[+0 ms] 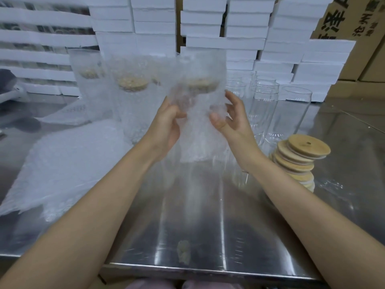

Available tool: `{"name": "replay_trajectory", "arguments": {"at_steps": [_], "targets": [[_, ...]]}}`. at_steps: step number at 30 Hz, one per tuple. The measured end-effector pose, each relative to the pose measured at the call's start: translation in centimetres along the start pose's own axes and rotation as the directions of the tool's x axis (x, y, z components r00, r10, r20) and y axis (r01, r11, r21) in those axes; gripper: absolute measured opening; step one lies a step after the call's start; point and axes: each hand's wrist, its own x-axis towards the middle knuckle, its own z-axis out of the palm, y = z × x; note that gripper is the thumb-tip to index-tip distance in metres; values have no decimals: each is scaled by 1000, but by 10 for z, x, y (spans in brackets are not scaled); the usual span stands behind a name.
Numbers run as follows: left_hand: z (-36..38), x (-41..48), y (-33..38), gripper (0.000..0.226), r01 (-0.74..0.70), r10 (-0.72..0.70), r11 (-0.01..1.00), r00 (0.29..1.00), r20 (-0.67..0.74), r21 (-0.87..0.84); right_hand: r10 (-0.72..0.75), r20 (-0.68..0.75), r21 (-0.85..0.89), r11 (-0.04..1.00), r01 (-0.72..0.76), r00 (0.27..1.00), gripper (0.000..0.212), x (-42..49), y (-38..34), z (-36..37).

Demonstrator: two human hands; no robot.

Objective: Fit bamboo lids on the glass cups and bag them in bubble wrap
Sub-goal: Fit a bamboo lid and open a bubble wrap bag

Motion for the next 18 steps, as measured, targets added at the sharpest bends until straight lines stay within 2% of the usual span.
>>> {"name": "replay_trajectory", "arguments": {"at_steps": [1,3,5,7,10,13,14,15,18], "targets": [[1,0,0,53,-20,20,1000,999,-25,17,1,27,-13,1000,-1,1000,60,-1,0,-2],[3,0,-2,51,-41,44,997,998,-46,66,-2,30,-32,999,3,1000,57,-1,3,-4],[0,3,-5,39,-51,61,990,995,-74,134,-4,-44,-14,1000,3,999,37,2,5,-5],[-2,6,-6,39,-59,77,980,993,-91,191,15,-134,46,999,-9,991,12,5,6,-7],[-4,6,-6,37,-76,91,983,992,-82,166,11,-218,105,994,13,976,17,8,6,-8],[-6,7,-6,17,-91,108,985,988,-112,149,19,-227,146,989,14,974,12,9,6,-6],[-8,8,-6,14,-80,103,983,985,-140,164,36,-202,177,984,0,979,15,9,7,-6],[-11,8,-7,16,-72,103,980,980,-167,185,51,-166,189,982,-19,985,27,8,8,-5],[-15,10,-8,14,-56,108,974,967,-231,218,86,-22,74,994,-84,996,77,4,12,0]]}}
